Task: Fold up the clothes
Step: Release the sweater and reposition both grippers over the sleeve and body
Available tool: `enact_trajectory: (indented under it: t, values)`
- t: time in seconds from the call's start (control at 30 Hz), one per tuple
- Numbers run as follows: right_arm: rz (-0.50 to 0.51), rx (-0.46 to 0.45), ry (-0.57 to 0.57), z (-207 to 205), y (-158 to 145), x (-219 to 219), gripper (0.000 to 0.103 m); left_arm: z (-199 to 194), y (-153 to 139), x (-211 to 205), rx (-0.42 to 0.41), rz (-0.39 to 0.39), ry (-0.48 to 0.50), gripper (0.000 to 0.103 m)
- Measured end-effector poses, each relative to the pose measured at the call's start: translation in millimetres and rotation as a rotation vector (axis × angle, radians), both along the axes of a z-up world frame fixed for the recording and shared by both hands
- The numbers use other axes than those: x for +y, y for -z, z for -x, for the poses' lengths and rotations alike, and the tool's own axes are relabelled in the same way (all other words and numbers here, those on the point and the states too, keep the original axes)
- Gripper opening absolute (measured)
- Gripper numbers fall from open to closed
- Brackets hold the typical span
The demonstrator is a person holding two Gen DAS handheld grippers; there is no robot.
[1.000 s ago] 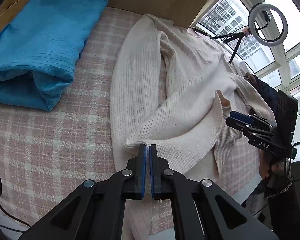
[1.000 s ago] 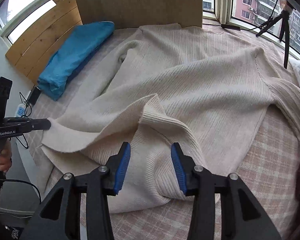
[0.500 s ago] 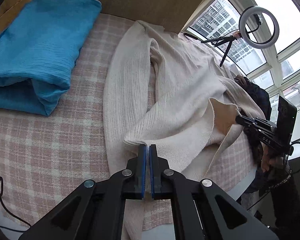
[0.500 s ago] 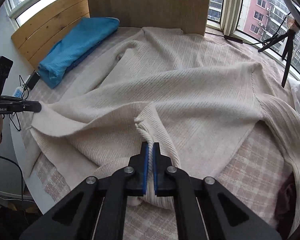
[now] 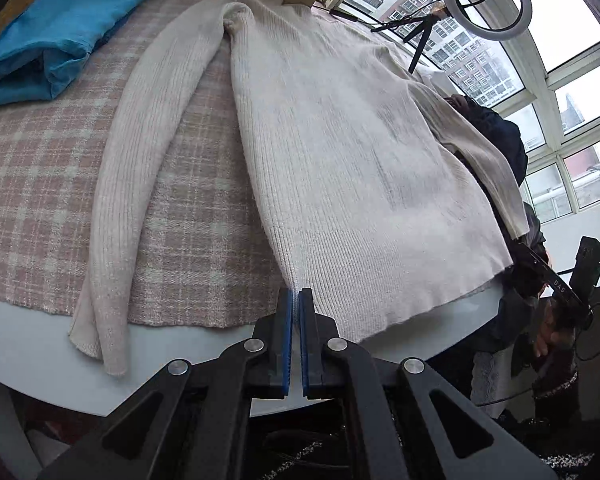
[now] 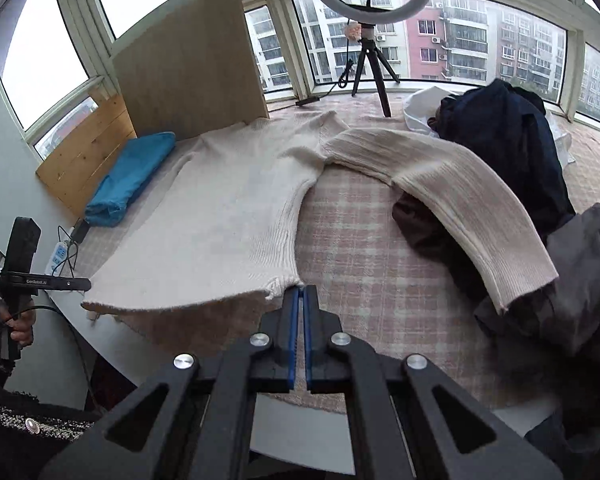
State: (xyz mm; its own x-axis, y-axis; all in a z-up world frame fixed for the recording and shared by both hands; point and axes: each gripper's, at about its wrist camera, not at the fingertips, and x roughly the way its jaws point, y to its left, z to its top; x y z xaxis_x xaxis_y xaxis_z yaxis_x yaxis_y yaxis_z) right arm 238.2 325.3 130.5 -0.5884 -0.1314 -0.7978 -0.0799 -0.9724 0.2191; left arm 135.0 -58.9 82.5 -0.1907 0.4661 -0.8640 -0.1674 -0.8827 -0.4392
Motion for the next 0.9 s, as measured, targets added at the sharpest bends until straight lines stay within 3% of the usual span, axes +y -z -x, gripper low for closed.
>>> enact_trajectory:
  t: [0.13,0.37,0.47,0.57,0.63,0.67,0.7,0.77,0.9]
  values:
    - [0.023,-0.058,-0.003,1,32,17,0.0,10,-12,-6,0.033,0.042,-0.023,0.002]
    - [0.018,-0.071,-0.056,14,16,26,0.002,26,-32,-15,0.09,0.117,-0.064,0.0]
    - [0.019,-0.028,-0.052,34,-9,34,0.003,34,-41,-20,0.115,0.149,-0.082,0.0]
    - [-0.01,0.034,-0.065,59,-47,35,0.006,77,-72,-31,0.204,0.199,-0.07,0.001]
    - [-0.028,0.077,-0.071,78,-76,34,0.015,107,-93,-38,0.265,0.232,-0.061,0.007]
    - [-0.029,0.098,-0.072,88,-90,34,0.028,122,-104,-42,0.295,0.249,-0.057,0.01]
    - [-0.033,0.125,-0.071,98,-103,33,0.039,139,-106,-42,0.317,0.274,-0.042,0.018]
    - [-0.063,0.18,-0.059,121,-125,30,0.041,172,-108,-42,0.36,0.327,-0.009,0.024]
    - [-0.081,0.172,0.004,175,-128,30,0.043,222,-68,-40,0.281,0.313,0.046,0.025]
